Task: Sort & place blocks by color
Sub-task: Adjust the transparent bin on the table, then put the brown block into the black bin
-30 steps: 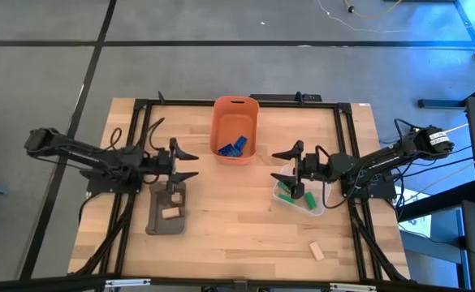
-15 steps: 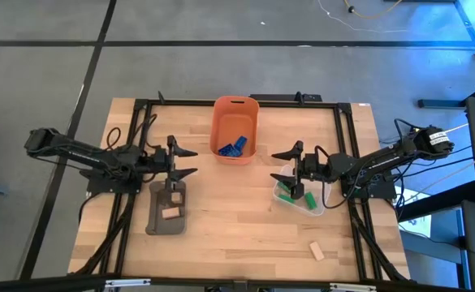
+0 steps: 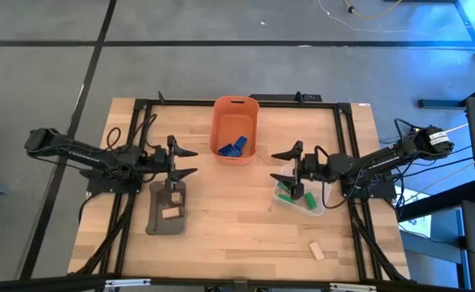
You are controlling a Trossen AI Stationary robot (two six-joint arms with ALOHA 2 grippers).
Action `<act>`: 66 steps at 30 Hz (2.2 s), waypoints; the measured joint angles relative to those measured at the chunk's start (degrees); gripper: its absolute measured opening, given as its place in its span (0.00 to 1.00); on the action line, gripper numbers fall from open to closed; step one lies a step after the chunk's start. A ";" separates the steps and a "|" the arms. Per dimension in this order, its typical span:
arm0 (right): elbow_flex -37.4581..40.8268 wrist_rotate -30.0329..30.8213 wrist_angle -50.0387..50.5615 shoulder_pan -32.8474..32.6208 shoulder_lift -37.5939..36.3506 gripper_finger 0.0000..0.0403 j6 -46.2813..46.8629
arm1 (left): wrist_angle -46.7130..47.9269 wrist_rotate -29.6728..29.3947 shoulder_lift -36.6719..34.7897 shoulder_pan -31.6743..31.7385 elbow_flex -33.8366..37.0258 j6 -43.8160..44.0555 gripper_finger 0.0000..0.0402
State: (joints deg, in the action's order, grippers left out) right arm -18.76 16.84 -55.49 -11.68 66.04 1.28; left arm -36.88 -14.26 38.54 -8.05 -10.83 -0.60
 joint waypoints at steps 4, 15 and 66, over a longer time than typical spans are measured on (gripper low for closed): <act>-0.09 -0.89 5.82 -0.04 0.00 0.76 2.67 | 0.02 0.00 0.00 0.00 0.00 0.00 0.59; -16.33 0.14 61.09 -0.39 0.74 0.16 22.09 | 0.02 -0.02 0.00 0.00 0.00 0.02 0.59; -34.20 -2.87 91.32 -8.68 0.68 0.00 38.21 | 0.37 0.20 0.02 0.00 0.00 0.43 0.59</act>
State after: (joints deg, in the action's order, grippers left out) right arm -52.96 13.97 35.83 -20.36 66.72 39.50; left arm -36.51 -14.06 38.57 -8.05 -10.83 -0.17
